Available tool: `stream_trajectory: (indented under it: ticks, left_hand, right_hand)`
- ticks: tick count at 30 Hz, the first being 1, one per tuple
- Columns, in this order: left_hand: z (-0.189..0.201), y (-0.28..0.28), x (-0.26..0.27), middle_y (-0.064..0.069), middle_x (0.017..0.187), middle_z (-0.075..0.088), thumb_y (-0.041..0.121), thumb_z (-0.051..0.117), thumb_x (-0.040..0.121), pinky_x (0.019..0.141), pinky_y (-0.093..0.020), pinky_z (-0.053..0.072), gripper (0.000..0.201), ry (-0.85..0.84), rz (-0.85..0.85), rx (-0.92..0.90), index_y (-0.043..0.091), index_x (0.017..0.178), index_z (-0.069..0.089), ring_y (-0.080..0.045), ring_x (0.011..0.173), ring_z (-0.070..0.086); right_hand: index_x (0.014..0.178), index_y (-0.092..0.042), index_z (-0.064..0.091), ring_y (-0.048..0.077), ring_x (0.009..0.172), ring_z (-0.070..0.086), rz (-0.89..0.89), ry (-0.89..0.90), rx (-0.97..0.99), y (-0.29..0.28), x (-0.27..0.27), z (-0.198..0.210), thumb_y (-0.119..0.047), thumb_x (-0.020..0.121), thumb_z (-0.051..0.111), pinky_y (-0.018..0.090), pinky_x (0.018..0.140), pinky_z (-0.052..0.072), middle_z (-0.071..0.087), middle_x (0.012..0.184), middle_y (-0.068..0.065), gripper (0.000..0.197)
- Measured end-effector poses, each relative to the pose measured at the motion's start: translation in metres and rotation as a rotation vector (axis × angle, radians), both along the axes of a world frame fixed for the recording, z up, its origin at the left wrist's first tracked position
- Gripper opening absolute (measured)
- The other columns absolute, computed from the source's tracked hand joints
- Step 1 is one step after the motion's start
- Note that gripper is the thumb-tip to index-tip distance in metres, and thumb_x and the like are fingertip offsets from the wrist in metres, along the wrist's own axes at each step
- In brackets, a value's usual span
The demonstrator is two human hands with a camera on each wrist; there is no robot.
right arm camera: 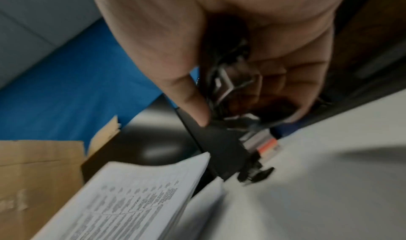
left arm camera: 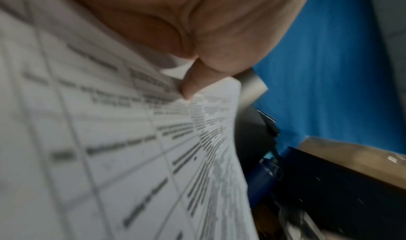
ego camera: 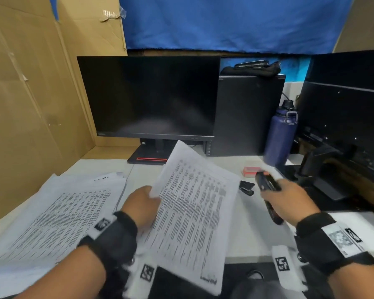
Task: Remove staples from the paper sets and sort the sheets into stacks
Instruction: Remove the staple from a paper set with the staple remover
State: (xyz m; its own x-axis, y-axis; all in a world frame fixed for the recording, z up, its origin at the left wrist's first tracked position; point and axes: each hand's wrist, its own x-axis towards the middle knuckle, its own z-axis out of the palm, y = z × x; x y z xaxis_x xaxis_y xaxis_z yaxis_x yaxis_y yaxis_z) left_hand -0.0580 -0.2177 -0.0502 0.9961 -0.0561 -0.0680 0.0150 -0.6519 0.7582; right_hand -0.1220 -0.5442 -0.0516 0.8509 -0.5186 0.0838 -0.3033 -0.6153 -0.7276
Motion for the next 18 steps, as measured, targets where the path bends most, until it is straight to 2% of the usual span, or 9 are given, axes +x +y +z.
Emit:
stream_trajectory:
  ticks: [3,5,6,8,10,12,14,16,18]
  left_hand:
    - [0.002,-0.007,0.045,-0.017,0.122,0.070,-0.001,0.037,0.099,0.081,-0.025,0.051,0.036,0.107,0.058,-0.012,0.004,0.121,0.065,-0.033,0.112,0.066]
    - [0.005,-0.018,0.055,-0.015,0.144,0.059,0.002,0.034,0.106,0.091,-0.010,0.042,0.039,0.150,0.076,0.122,-0.002,0.138,0.056,-0.030,0.136,0.052]
    - [0.003,-0.020,0.059,-0.013,0.148,0.055,0.006,0.034,0.109,0.102,-0.011,0.037,0.039,0.134,-0.023,0.296,-0.002,0.141,0.054,-0.028,0.141,0.047]
    - [-0.001,-0.025,0.067,-0.013,0.143,0.060,0.013,0.039,0.108,0.116,-0.030,0.037,0.036,0.149,-0.187,0.543,-0.001,0.135,0.060,-0.030,0.138,0.051]
    - [-0.009,-0.022,0.073,-0.013,0.131,0.067,0.013,0.045,0.105,0.105,-0.035,0.048,0.032,0.179,-0.187,0.582,0.000,0.126,0.067,-0.032,0.123,0.060]
    - [-0.015,-0.012,0.084,-0.013,0.120,0.069,0.014,0.048,0.101,0.084,-0.028,0.051,0.031,0.196,-0.133,0.516,0.002,0.121,0.068,-0.028,0.105,0.061]
    - [-0.013,0.008,0.094,-0.008,0.106,0.067,0.019,0.051,0.096,0.082,-0.029,0.048,0.022,0.148,-0.142,0.531,0.010,0.098,0.071,-0.027,0.105,0.063]
    - [-0.001,0.044,0.103,-0.005,0.092,0.065,0.025,0.054,0.092,0.079,-0.031,0.048,0.023,0.129,-0.123,0.620,0.015,0.072,0.060,-0.027,0.099,0.065]
    - [0.015,0.088,0.105,-0.002,0.086,0.065,0.030,0.057,0.091,0.075,-0.030,0.047,0.024,0.126,-0.048,0.725,0.017,0.071,0.058,-0.023,0.089,0.063]
  right_hand:
    - [0.079,-0.015,0.069,0.026,0.074,0.066,0.053,0.235,-0.196,-0.014,0.002,-0.016,-0.036,0.085,0.070,0.035,0.073,0.055,0.070,0.075,0.006,0.022]
    - [0.086,-0.016,0.068,0.024,0.078,0.066,0.029,0.306,-0.311,-0.020,0.003,-0.023,-0.039,0.086,0.066,0.033,0.075,0.055,0.069,0.082,0.005,0.022]
    - [0.091,-0.018,0.067,0.023,0.080,0.066,0.011,0.312,-0.331,-0.023,0.005,-0.027,-0.038,0.086,0.064,0.034,0.077,0.055,0.068,0.086,0.004,0.021]
    - [0.095,-0.020,0.065,0.023,0.081,0.066,-0.015,0.321,-0.351,-0.027,0.006,-0.035,-0.036,0.086,0.062,0.036,0.079,0.056,0.067,0.089,0.004,0.019]
    - [0.092,-0.022,0.063,0.022,0.079,0.065,-0.034,0.344,-0.378,-0.036,0.009,-0.043,-0.035,0.085,0.057,0.038,0.078,0.056,0.065,0.087,0.002,0.016]
    - [0.085,-0.024,0.060,0.022,0.076,0.063,-0.077,0.343,-0.416,-0.044,0.010,-0.050,-0.043,0.083,0.053,0.041,0.077,0.056,0.062,0.082,0.000,0.021]
    - [0.080,-0.027,0.056,0.023,0.074,0.061,-0.134,0.324,-0.434,-0.058,0.013,-0.063,-0.059,0.078,0.052,0.044,0.076,0.056,0.059,0.079,-0.003,0.033]
    - [0.079,-0.029,0.051,0.026,0.075,0.060,-0.170,0.312,-0.443,-0.100,0.031,-0.102,-0.077,0.063,0.051,0.045,0.075,0.056,0.057,0.078,-0.004,0.050]
    - [0.087,-0.034,0.049,0.029,0.081,0.059,-0.166,0.311,-0.466,-0.125,0.046,-0.125,-0.090,0.047,0.049,0.046,0.077,0.056,0.059,0.083,-0.001,0.069]
